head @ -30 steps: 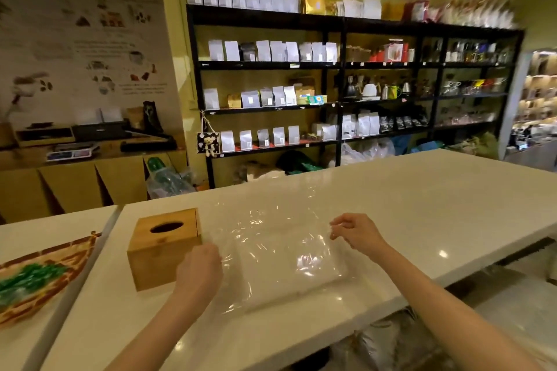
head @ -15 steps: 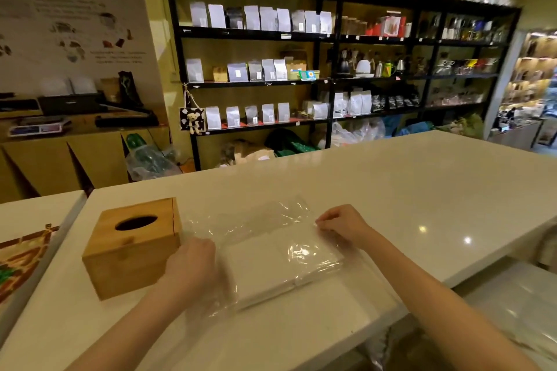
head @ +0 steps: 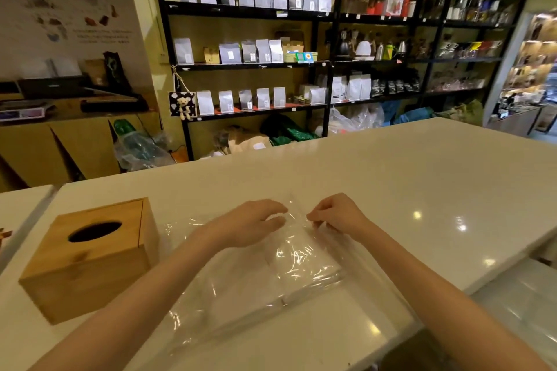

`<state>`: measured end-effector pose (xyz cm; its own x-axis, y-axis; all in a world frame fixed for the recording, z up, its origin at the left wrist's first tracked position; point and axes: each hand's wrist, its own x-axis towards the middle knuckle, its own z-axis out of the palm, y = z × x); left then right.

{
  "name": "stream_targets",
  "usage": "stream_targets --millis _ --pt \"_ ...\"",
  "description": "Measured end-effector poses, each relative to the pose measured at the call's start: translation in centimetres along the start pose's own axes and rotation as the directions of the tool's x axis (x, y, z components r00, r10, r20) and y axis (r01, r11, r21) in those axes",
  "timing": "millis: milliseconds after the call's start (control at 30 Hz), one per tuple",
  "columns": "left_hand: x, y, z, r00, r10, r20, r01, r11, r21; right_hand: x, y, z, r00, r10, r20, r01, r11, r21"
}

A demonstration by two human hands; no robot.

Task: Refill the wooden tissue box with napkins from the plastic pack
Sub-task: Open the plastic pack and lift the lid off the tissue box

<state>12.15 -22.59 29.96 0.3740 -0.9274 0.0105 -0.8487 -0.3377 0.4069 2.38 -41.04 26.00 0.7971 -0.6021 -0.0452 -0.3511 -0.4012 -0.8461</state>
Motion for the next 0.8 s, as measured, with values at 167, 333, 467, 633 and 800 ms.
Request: stream_targets --millis 167,333,467,633,800 --pt "2.9 -1.5 4.2 0.993 -0.116 -0.023 0.092 0.878 -0.469 -0.3 0.6 0.8 0.994 -0.085 -0.069 0.08 0.994 -0.078" --pt "3.8 -2.2 4.7 0.977 -0.198 0.076 0.206 0.794 -0.572 -0.8 1.3 1.4 0.972 -0.195 -0.127 0.155 0.949 -0.273" --pt "4.1 -2.1 4.8 0.972 -0.212 0.106 0.233 0.776 -0.587 -1.2 1.5 1.8 0.914 -0.377 -0.151 0.246 0.81 -0.533" --pt "4.2 -2.1 4.9 0.971 -0.209 0.12 0.239 0.782 -0.576 -1.6 1.2 2.1 0.82 -0.568 -0.073 0.357 0.607 -0.711" --pt "4.3 -2.3 4.9 0.965 -0.235 0.115 0.253 0.732 -0.632 -2.4 0.7 1.5 0.673 -0.713 -0.199 0.456 0.611 -0.647"
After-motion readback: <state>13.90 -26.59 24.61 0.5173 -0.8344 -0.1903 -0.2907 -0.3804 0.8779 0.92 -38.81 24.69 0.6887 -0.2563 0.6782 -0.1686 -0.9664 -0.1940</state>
